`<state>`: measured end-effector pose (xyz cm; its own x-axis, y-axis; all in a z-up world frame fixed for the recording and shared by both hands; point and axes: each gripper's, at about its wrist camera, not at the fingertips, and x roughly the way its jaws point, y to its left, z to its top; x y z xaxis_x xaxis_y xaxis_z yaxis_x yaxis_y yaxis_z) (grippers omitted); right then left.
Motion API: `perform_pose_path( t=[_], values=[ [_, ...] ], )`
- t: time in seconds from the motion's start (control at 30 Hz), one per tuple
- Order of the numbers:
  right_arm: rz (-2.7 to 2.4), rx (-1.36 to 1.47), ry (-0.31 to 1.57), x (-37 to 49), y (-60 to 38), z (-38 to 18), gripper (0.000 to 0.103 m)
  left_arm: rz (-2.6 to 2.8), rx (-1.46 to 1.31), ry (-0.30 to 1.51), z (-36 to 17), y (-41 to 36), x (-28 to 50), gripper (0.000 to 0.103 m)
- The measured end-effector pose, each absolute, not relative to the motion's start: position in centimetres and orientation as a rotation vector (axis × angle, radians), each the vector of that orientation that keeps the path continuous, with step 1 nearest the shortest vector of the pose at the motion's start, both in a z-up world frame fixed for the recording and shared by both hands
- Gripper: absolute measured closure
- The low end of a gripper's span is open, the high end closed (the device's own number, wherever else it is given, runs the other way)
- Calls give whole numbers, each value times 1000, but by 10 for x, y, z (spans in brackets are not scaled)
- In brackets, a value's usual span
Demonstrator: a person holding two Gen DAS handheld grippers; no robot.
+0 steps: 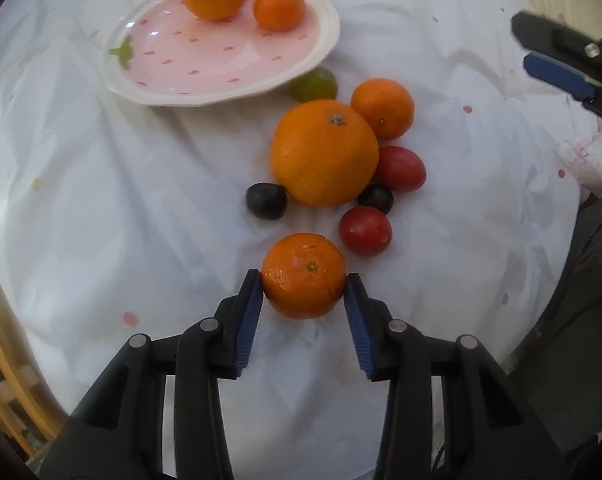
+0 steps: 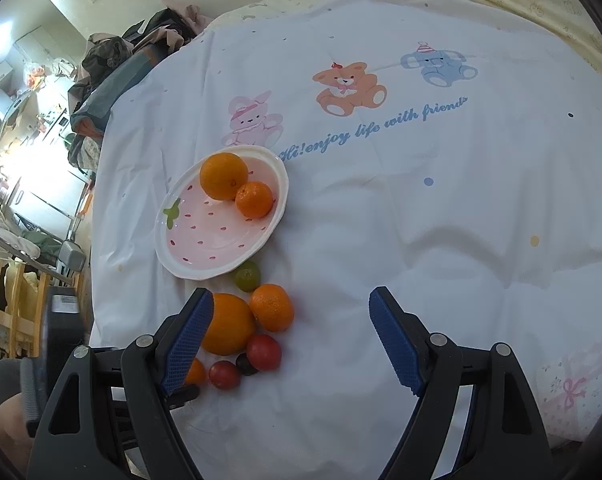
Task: Organize fruits
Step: 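Move both open tools back toward the remaining fruit, then grasp a tangerine with the left tool while the right tool grasps a red tomato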
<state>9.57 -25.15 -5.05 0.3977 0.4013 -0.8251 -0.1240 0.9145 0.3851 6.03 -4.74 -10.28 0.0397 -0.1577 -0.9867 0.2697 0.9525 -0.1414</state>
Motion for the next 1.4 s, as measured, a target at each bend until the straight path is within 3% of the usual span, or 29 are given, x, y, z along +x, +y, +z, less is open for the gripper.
perform_pose_path(
  t=[0.33,0.73,0.87,0.93,1.1,1.4],
  values=[
    [327,255,1133,95,-247,-54,20,-183,-60,1269,-44,-4,42,66],
    [313,248,1181,96,-246,-67,20,-4,-167,1216,-49,14,42,66],
    [373,283,1281,99,-238,-87,21,-2,-162,1197,-45,13,42,66],
    [434,333,1345,98,-233,-97,38,-11,-179,1200,-45,13,44,66],
    [517,356,1475,97,-213,-126,58,-35,-210,1215,-45,12,46,66],
    [493,47,1449,94,-182,-138,59,-36,-234,1222,-45,17,47,66]
  ],
)
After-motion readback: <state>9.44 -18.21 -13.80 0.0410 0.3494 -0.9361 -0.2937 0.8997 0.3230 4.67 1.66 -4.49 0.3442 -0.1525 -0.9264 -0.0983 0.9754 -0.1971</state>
